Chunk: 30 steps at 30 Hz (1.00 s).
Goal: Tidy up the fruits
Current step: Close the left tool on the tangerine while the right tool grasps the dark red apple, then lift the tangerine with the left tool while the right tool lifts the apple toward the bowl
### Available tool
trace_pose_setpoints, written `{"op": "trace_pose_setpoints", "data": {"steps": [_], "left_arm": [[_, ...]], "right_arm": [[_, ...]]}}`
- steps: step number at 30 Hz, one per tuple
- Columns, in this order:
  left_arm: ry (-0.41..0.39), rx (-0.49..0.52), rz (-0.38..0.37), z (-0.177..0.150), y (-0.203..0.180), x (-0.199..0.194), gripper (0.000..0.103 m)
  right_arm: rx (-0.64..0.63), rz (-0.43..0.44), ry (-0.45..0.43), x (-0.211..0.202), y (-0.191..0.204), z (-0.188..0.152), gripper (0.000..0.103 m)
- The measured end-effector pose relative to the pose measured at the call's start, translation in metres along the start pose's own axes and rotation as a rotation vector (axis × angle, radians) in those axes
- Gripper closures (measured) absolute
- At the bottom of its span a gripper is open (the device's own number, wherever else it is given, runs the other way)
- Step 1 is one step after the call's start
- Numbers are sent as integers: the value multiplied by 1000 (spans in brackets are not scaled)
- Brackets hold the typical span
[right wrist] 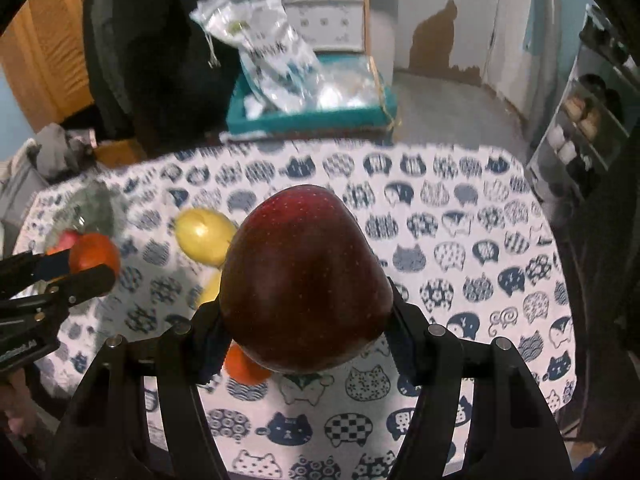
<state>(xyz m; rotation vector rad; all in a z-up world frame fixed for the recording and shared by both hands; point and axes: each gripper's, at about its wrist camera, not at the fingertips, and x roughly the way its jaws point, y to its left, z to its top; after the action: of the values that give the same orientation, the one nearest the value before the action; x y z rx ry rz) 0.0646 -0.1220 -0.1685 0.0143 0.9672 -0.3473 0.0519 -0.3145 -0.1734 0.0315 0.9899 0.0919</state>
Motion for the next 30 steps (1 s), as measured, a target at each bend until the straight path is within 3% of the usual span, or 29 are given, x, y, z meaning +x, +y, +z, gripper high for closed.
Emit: {"op": "trace_pose_setpoints", "data": {"steps": [18, 30], "left_arm": [[-222, -38, 20, 20, 21, -97, 59], [-262, -73, 47, 20, 44, -115, 59]], "right_arm": [[-73, 65, -242, -101, 41, 28, 37], [-106, 118, -279, -115, 66, 37, 37]]}}
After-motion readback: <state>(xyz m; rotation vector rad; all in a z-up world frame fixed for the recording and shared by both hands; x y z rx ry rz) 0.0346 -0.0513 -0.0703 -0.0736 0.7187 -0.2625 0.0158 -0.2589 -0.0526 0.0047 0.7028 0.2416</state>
